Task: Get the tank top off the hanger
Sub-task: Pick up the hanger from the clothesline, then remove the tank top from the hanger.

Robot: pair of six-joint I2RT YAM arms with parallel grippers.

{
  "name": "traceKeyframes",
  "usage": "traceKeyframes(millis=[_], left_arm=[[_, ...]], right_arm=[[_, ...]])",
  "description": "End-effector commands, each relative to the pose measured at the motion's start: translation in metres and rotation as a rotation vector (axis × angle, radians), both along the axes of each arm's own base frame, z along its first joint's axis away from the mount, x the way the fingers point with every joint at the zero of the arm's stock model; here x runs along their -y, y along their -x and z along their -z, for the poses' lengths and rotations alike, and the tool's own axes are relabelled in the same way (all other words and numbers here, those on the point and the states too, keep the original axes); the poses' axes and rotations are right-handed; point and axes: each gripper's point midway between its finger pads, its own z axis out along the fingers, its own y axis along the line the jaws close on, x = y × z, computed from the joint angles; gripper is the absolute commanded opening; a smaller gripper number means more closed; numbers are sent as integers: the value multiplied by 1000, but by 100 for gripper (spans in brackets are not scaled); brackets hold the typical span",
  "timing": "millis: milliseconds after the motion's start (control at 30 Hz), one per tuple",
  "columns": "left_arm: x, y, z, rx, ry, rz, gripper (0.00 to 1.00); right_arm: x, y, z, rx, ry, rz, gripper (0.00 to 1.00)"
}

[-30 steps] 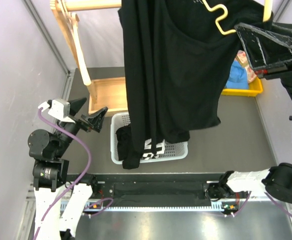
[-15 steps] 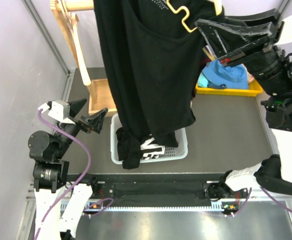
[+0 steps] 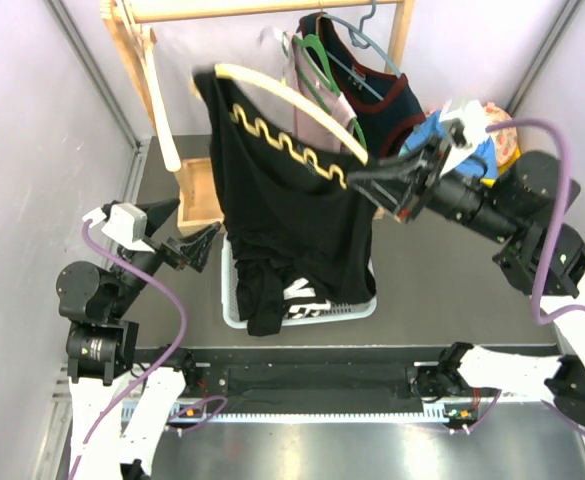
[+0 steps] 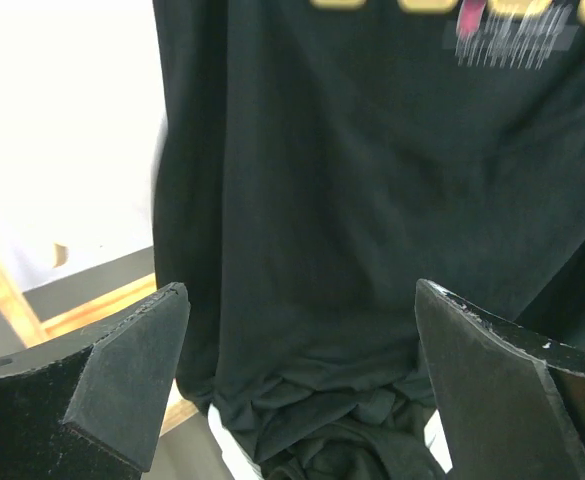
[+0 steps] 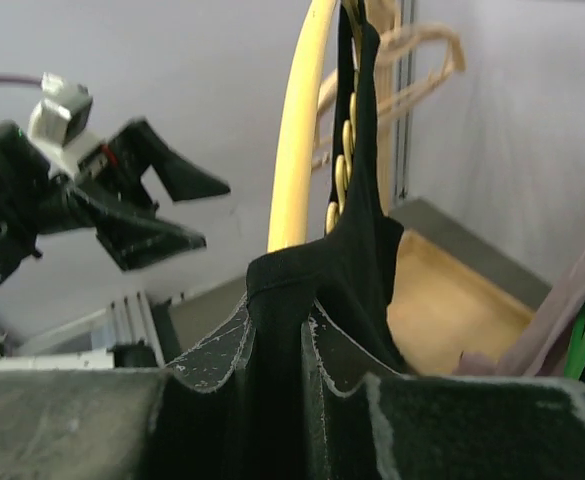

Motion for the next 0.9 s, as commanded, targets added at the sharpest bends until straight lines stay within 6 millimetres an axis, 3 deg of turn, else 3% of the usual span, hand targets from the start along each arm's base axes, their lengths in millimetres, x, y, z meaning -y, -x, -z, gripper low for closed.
traceKeyframes(millis=[0, 200, 333, 467, 633, 867], left_arm=[[17, 18, -24, 125, -62, 123, 99], [37, 40, -51, 206, -62, 277, 99], [43, 55, -79, 309, -43, 336, 99], [47, 70, -94, 418, -76, 375, 99], [46, 75, -96, 493, -157, 353, 99], [55, 70, -72, 456, -245, 440, 99]], right_arm=[[33, 36, -10, 37, -63, -22, 0], [33, 52, 27, -45, 53, -98, 0], [27, 63, 40, -84, 112, -173, 0], [22, 67, 49, -89, 146, -212, 0], [19, 69, 55, -80, 161, -239, 0], [8, 86, 64, -75, 215, -386, 0]])
